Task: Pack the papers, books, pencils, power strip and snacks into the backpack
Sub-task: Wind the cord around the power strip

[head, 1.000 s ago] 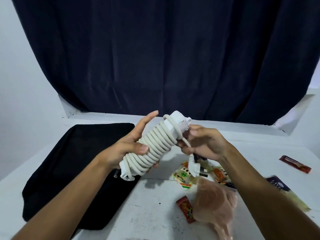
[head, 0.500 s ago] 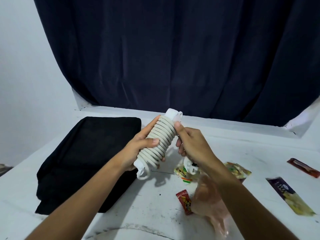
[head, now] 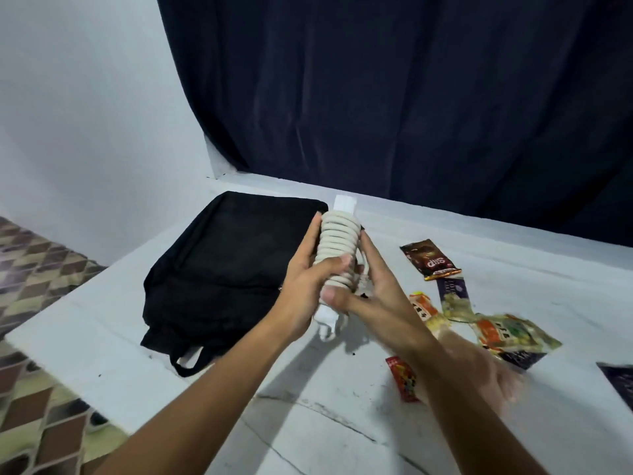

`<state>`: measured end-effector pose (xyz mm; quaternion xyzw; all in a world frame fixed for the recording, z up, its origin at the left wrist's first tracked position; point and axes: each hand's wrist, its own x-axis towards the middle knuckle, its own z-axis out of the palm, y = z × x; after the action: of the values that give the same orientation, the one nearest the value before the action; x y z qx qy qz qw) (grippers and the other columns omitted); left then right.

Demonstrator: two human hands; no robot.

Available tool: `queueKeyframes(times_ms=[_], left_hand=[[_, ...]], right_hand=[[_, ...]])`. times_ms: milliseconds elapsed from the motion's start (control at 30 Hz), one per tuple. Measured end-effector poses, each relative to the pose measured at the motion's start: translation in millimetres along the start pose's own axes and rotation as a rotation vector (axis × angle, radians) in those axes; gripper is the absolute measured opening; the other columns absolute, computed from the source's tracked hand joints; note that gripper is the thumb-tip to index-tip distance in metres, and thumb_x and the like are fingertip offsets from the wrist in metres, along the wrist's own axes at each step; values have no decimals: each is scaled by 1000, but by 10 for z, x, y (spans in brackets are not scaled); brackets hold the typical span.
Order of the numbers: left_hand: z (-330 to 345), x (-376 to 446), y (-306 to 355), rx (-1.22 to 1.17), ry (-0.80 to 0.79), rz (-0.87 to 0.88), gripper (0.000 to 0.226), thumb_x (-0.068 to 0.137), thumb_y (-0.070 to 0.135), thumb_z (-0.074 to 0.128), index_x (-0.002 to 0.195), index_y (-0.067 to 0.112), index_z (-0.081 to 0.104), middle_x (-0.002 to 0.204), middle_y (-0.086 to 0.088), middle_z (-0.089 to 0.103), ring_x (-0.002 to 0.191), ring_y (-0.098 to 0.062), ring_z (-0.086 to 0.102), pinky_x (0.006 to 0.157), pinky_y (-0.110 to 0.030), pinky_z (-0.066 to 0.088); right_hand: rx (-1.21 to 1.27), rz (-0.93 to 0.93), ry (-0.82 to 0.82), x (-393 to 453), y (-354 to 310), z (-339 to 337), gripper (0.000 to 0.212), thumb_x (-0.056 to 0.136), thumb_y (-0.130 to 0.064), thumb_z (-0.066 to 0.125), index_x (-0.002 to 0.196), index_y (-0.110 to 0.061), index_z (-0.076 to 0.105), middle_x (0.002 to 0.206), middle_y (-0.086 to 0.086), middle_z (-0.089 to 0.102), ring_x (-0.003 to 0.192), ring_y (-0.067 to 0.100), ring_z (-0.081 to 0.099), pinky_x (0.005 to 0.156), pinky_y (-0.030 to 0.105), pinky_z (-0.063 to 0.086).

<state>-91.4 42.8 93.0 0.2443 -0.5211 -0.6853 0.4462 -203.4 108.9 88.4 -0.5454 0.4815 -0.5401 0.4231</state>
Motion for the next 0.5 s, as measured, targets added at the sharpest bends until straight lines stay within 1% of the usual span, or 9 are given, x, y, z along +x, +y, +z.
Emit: queueKeyframes(times_ms=[67,133,200,267,333,367,400,433,500], left_hand=[[-63,-34,35,-49,19,-19,75,86,3,61,146,37,32,128,-4,64,110,-24,66,84,-32,56],[-179,-55,106,-99,25,-63,68,92,5,54,145,39,31,129,-4,62,105,-21,68,78,-29,57],[-350,-64,168,-128,0,-96,59,95,14,50,146,38,30,130,-3,61,104,-18,68,76,-29,57],[-569,-79,237,-179,-35,-129,59,93,25,49,148,36,30,133,-4,60,109,-20,66,81,-35,56],[-803,-82,302,-246,-80,-159,65,87,33,52,149,36,29,136,-6,58,112,-23,64,88,-42,54],[-960,-84,345,-251,-115,-170,67,88,34,53,149,37,27,137,-6,56,116,-24,61,95,-46,50],[-1125,-74,379,-203,-144,-173,67,89,37,54,150,39,24,137,-4,56,120,-24,58,102,-47,45],[-1317,-60,430,-131,-165,-175,68,89,40,53,149,42,22,133,-3,58,121,-23,56,104,-45,41],[-1713,-53,507,102,-150,-161,64,84,47,47,144,45,25,120,-4,62,110,-20,56,97,-41,41]], right_hand=[[-61,12,-8,66,32,172,127,51,-46,89,150,-43,9,150,-12,31,134,11,41,101,39,48],[-27,29,1,133,75,330,133,49,-39,92,150,-42,6,151,-13,29,135,11,40,100,39,49],[18,33,20,190,98,495,128,53,-31,91,151,-40,9,149,-10,35,131,10,46,99,38,50],[6,32,60,242,113,701,119,59,-27,88,150,-41,14,141,-13,45,124,4,51,98,35,50],[48,13,96,289,112,887,99,68,-12,83,144,-42,27,128,-17,56,114,0,58,92,28,53],[74,-7,103,322,129,1002,89,69,-6,80,135,-45,35,122,-16,60,111,2,60,88,25,53],[97,-27,106,356,153,1099,82,68,-4,78,129,-46,41,119,-13,64,109,5,62,85,25,54],[126,-43,114,396,191,1217,77,66,-5,76,126,-43,46,117,-10,67,108,10,64,83,26,53],[237,-44,139,453,278,1424,77,60,-12,73,131,-30,49,117,0,68,107,21,65,81,31,54]])
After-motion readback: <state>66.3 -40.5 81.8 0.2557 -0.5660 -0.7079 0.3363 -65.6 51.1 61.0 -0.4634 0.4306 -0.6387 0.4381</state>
